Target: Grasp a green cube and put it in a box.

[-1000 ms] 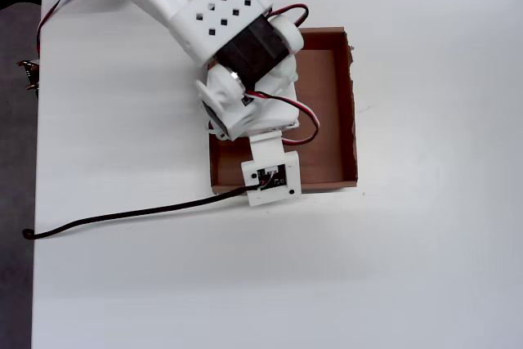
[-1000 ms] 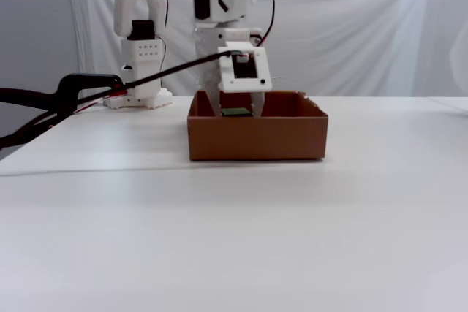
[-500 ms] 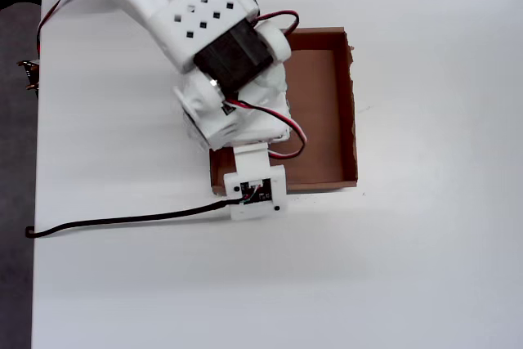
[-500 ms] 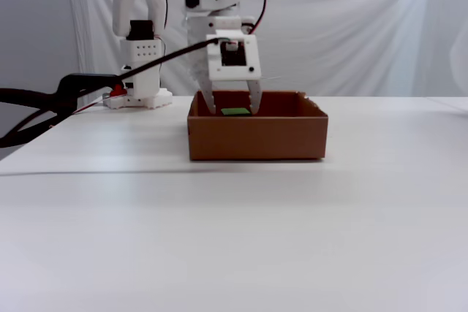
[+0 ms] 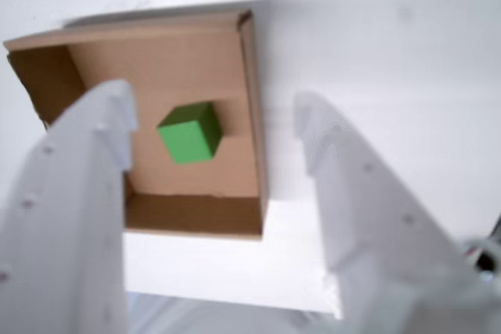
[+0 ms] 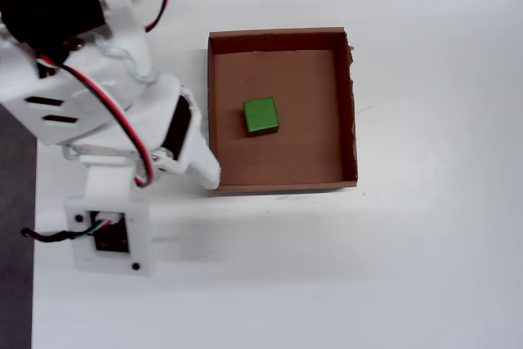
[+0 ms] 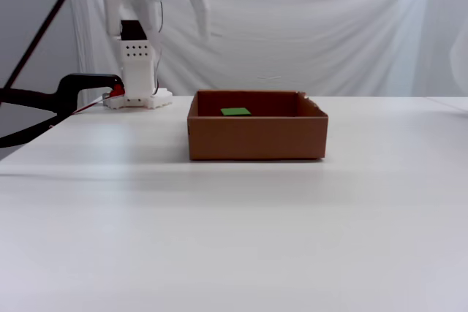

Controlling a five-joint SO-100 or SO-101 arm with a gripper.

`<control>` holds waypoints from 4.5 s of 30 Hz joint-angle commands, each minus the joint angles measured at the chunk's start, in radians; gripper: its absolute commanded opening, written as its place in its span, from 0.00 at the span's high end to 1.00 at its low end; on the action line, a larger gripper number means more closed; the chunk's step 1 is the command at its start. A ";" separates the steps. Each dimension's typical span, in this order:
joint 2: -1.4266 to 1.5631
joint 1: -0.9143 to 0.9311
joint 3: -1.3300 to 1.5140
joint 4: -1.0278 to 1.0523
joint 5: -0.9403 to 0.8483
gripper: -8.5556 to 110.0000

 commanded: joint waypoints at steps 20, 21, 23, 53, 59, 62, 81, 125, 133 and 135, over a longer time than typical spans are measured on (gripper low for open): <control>0.617 0.285 0.749 -0.135 -0.282 0.75; 0.640 0.288 0.778 -0.132 -0.288 0.75; 0.686 0.290 0.828 -0.123 -0.290 0.75; 1.462 0.298 1.525 0.012 -0.339 0.76; 1.496 0.299 1.562 0.032 -0.339 0.76; 1.514 0.302 1.563 0.060 -0.339 0.76; 1.540 0.308 1.566 0.095 -0.321 0.79; 1.540 0.311 1.568 0.106 -0.149 0.75; 1.540 0.311 1.568 0.106 -0.147 0.75; 1.540 0.311 1.568 0.106 -0.147 0.75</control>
